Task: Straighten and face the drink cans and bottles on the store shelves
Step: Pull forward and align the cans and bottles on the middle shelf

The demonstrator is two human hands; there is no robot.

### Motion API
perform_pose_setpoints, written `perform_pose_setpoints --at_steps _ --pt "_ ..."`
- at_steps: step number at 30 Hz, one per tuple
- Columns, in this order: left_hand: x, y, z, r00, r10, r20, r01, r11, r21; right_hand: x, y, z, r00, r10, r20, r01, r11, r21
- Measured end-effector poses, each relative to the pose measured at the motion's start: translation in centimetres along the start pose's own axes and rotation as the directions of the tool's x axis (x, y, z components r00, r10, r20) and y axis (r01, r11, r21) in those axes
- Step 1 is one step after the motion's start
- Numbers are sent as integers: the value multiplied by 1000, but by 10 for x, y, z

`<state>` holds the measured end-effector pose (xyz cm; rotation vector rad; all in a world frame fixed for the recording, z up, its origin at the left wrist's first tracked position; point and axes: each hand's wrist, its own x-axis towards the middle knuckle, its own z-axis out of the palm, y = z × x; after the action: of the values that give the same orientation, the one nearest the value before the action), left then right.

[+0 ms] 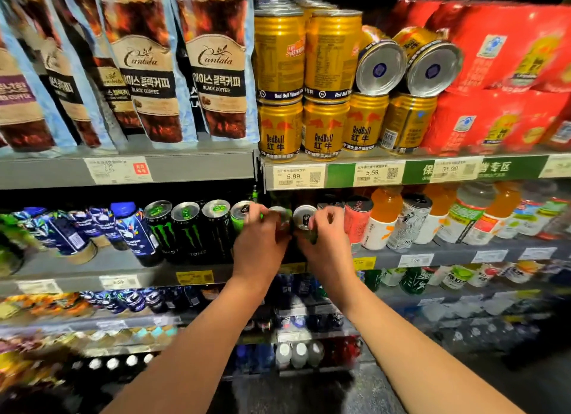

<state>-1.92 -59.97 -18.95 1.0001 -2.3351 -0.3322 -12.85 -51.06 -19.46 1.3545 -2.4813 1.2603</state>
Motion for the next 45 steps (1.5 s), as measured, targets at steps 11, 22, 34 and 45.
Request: perform_pose_setpoints --at_steps 11,22,34,45 --pt "-15 5 4 997 -64 -31 62 994 -88 -9 20 -3 995 -88 53 90 996 -28" --pt "-46 -26 -16 935 -114 -336 -30 918 -396 19 4 -8 978 -155 138 154 988 17" --pt "-52 -69 -46 958 -164 -234 -2 816 -578 59 -37 18 933 111 343 -22 968 -251" --pt "-44 -73 -34 983 -46 -178 -78 773 -630 52 -37 23 937 135 323 -67 975 -214"
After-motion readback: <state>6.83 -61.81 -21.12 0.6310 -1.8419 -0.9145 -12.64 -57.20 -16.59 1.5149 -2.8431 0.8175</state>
